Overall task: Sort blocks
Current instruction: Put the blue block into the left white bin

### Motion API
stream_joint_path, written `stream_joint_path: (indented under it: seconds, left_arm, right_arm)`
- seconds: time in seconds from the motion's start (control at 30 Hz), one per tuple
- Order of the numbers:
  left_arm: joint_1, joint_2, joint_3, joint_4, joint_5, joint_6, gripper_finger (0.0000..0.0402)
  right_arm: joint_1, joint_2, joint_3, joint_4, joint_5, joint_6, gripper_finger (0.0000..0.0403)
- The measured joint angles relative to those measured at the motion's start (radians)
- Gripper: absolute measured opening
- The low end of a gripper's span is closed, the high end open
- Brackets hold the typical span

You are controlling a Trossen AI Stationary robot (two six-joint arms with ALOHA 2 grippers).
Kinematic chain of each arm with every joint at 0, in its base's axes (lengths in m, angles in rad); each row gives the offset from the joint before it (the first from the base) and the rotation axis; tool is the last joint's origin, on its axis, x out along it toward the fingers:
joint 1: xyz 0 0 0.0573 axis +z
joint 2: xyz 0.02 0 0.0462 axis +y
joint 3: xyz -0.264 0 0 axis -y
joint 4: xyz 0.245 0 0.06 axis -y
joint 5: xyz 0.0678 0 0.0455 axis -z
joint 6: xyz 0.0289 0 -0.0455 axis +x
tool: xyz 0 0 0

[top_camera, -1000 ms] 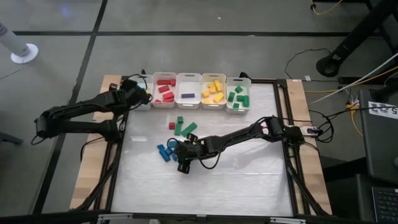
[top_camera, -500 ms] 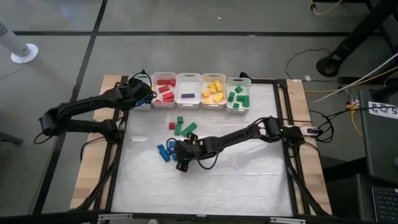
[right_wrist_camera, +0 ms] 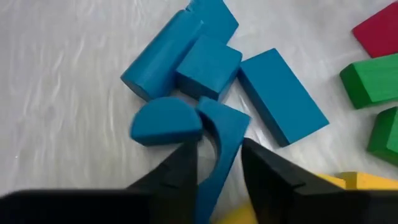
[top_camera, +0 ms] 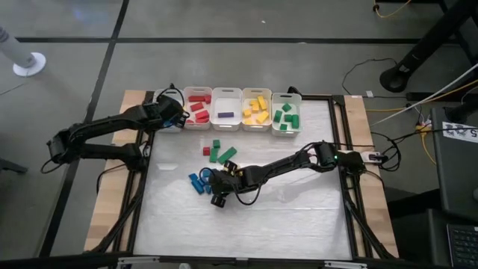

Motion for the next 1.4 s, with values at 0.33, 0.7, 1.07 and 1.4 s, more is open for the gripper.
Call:
stream_joint_path:
  seconds: [0.33,0.7,1.07,1.4]
  left_arm:
    - [-0.036,0.0,0.0,0.0,0.428,0.038,0.0195]
    - [-0.118,-0.015,0.0,0.005,0.754,0.033,0.0195]
    - [-0.174,-0.047,0.0,0.153,1.032,0.06,0.0195]
    - [-0.226,-0.045,0.0,0.177,1.034,0.129,0.0195]
  right_arm:
    - [-0.007,0.005,0.0,0.014,0.005,-0.037,0.0024]
    - [-0.015,0.006,0.183,-0.182,0.153,-0.198,0.0041]
    - [-0.04,0.005,0.283,-0.198,0.333,-0.405,0.0036]
    - [-0.045,0.004,0.31,-0.145,0.406,-0.523,0.0038]
